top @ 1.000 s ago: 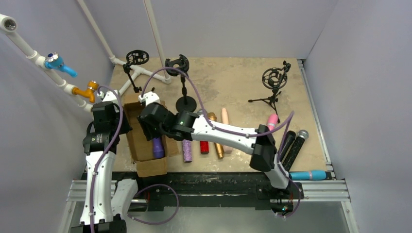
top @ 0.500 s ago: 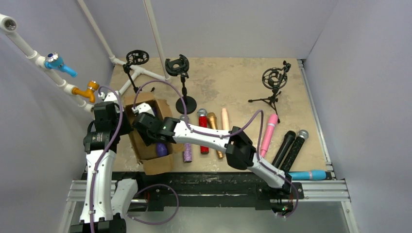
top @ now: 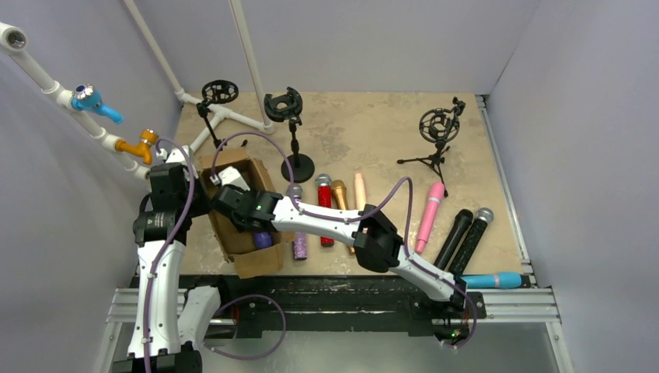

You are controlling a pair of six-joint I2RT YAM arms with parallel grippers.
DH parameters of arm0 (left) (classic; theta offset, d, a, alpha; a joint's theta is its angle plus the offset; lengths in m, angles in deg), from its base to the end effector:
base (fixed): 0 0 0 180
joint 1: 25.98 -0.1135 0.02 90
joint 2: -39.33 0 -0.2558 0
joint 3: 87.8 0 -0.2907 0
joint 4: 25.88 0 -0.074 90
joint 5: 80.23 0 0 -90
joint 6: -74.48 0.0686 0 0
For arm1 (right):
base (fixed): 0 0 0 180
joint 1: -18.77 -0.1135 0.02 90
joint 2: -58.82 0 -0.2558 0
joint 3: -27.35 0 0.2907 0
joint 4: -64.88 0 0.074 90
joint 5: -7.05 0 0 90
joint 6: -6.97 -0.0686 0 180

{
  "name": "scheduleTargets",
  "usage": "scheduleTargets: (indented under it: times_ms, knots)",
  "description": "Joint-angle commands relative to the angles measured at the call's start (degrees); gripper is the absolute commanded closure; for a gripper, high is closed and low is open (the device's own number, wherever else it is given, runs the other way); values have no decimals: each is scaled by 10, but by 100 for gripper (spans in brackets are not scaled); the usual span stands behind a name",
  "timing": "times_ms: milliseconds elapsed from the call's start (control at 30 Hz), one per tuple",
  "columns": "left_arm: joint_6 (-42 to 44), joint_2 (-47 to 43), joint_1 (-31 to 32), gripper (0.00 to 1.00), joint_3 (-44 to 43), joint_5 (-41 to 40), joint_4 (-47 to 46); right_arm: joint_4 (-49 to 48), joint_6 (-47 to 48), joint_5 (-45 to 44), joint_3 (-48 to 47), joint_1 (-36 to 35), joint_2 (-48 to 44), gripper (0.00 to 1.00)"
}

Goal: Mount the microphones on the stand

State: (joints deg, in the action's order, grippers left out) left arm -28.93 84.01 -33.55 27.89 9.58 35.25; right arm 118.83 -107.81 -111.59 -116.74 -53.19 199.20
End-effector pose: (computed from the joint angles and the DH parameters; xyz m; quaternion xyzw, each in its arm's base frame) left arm 0.2168 0.0290 0.2965 -0.1667 0.8964 -0.0194 0.4103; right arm 0.2149 0.5536 0.1923 -0.2876 0.8687 0.0918 0.3927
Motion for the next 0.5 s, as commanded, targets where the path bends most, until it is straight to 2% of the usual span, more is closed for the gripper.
scheduleTargets:
  times_ms: [0,100,200,467]
  knots:
    - [-31,-12,3,100,-36,41,-8,5,11,-7,2,7,27,44]
    - [-29,-15,4,100,-36,46,-9,-16,4,27,17,7,33,47]
    - [-22,-14,4,100,-32,41,-14,-57,0,73,54,7,15,54]
    - [15,3,5,100,-22,-9,-31,-132,-1,113,100,8,-116,89]
